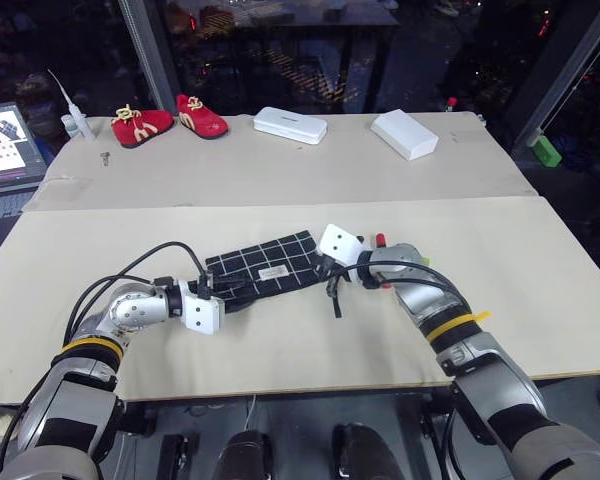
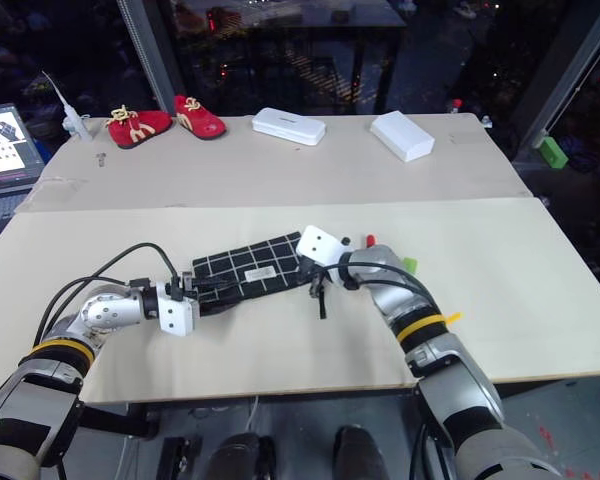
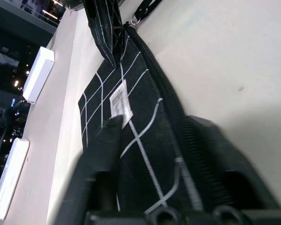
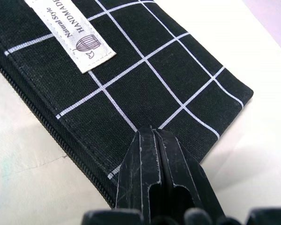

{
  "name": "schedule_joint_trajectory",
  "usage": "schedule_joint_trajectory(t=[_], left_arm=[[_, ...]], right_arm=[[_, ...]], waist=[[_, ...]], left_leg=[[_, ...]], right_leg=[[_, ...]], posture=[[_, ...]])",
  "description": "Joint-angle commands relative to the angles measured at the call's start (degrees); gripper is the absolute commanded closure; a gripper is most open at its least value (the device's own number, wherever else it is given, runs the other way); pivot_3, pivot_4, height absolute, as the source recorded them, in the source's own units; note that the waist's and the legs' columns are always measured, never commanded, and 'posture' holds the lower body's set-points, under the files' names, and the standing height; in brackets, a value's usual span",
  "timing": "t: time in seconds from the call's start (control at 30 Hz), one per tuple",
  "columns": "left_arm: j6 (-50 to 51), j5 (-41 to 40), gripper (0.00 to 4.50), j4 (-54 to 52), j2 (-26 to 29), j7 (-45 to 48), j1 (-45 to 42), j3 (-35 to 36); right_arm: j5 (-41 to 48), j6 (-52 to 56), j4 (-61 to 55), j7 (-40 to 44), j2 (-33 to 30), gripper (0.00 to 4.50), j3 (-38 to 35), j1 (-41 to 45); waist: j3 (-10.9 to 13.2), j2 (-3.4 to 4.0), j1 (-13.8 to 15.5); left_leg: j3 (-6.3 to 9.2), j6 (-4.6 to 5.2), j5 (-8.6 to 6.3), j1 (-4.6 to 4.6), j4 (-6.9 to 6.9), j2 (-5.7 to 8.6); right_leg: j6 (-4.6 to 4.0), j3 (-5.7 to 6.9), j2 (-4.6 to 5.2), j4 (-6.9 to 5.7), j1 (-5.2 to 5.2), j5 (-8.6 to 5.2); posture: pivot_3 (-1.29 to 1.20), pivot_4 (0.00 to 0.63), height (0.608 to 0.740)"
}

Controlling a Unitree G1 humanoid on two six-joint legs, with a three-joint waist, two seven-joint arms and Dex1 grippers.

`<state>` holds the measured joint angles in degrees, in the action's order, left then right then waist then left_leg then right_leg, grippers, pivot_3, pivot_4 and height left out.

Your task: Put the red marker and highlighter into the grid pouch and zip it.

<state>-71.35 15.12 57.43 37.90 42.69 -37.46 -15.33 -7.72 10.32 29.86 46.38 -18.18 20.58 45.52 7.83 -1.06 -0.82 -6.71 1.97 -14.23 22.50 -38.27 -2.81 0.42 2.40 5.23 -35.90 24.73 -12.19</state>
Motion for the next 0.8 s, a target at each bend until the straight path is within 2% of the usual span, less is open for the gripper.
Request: schedule_joint_trajectory(t=[0.03, 0.07, 0.17, 0.23, 0.27, 0.4, 0.5, 0.57, 0.63, 0.8], left_arm=[[0.6, -5.1, 4.02, 0.5, -0.1, 2.8, -0.9, 0.0], [2.2, -7.8, 4.47, 0.1, -0.7, 4.9, -0.5, 0.2], [8.6, -15.8, 4.49, -2.5, -2.6, 10.9, 0.3, 1.6], [13.3, -19.6, 4.5, -4.6, -3.6, 14.6, 0.8, 2.6], [14.1, -20.4, 4.5, -5.4, -3.7, 15.6, 1.0, 2.7], [17.3, -22.5, 4.5, -8.0, -3.8, 18.9, 2.4, 3.4], [19.2, -22.9, 4.5, -9.7, -3.8, 19.8, 3.6, 3.9], [21.3, -23.8, 4.5, -12.0, -3.9, 19.5, 4.8, 4.8], [23.6, -24.8, 4.5, -14.1, -4.0, 19.0, 5.9, 5.8], [32.5, -28.2, 4.5, -20.3, -5.3, 16.0, 8.1, 9.7]], right_arm=[[0.9, -1.1, -0.4, 1.0, -0.7, 4.5, -1.6, -0.3], [1.5, -1.1, -0.5, 1.4, -0.7, 4.5, -2.1, -0.3], [3.2, -0.8, -0.7, 2.9, -0.4, 4.5, -3.6, -0.4], [5.6, 0.5, -0.9, 3.6, 0.1, 3.92, -5.6, -0.3], [7.2, 2.0, -1.2, 4.1, 0.5, 3.77, -6.8, -0.2], [11.1, 5.8, -3.5, 5.7, 0.9, 2.33, -9.7, 0.4], [17.9, 12.2, -7.7, 6.4, 1.0, 1.3, -15.4, 2.3], [25.2, 20.7, -13.5, 8.3, -1.7, 0.64, -21.0, 4.2], [27.6, 24.4, -18.1, 9.9, -4.9, 0.64, -22.3, 3.2], [24.8, 25.2, -23.4, 8.6, -10.2, 0.64, -19.5, -3.9]], waist=[[0.0, 0.0, 0.0], [0.0, 0.0, 0.0], [0.0, 0.0, 0.0], [0.0, 0.0, 0.0], [0.0, 0.0, 0.0], [0.0, 0.0, -0.3], [0.0, 0.0, -0.4], [0.0, 0.01, -0.3], [0.0, 0.02, -0.1], [0.0, -0.1, 0.3]], left_leg=[[0.0, 0.0, 0.0, 0.0, 0.0, 0.0], [0.0, 0.0, 0.0, 0.0, 0.0, 0.0], [0.0, 0.0, 0.0, 0.03, 0.0, 0.0], [0.01, 0.01, 0.0, 0.12, -0.01, -0.01], [0.01, 0.0, 0.0, 0.19, -0.01, -0.01], [0.03, -0.01, 0.02, 0.38, -0.03, -0.02], [0.05, -0.01, 0.01, 0.4, -0.03, -0.02], [0.07, -0.01, 0.01, 0.42, -0.03, -0.02], [0.13, 0.0, 0.01, 0.48, -0.03, -0.03], [0.36, 0.04, -0.02, 0.53, -0.01, -0.06]], right_leg=[[0.0, 0.0, 0.01, 0.0, 0.0, 0.0], [0.0, 0.0, 0.01, 0.01, 0.0, 0.0], [0.0, 0.0, 0.0, 0.0, 0.01, 0.0], [0.0, 0.0, 0.0, 0.0, 0.09, 0.0], [0.0, 0.0, 0.0, -0.02, 0.17, 0.0], [0.0, -0.01, -0.06, -0.15, 0.36, 0.01], [0.0, -0.01, -0.07, -0.16, 0.37, 0.01], [0.0, -0.01, -0.06, -0.15, 0.37, 0.01], [0.0, -0.02, -0.01, -0.15, 0.42, 0.01], [0.0, 0.25, -0.01, -0.03, 0.26, 0.01]], posture=[[0.0, 0.15, 0.74], [0.0, 0.15, 0.74], [0.0, 0.15, 0.74], [0.0, 0.15, 0.74], [0.0, 0.15, 0.74], [0.0, 0.15, 0.74], [0.0, 0.15, 0.74], [0.0, 0.15, 0.74], [0.0, 0.15, 0.74], [0.0, 0.15, 0.74]])
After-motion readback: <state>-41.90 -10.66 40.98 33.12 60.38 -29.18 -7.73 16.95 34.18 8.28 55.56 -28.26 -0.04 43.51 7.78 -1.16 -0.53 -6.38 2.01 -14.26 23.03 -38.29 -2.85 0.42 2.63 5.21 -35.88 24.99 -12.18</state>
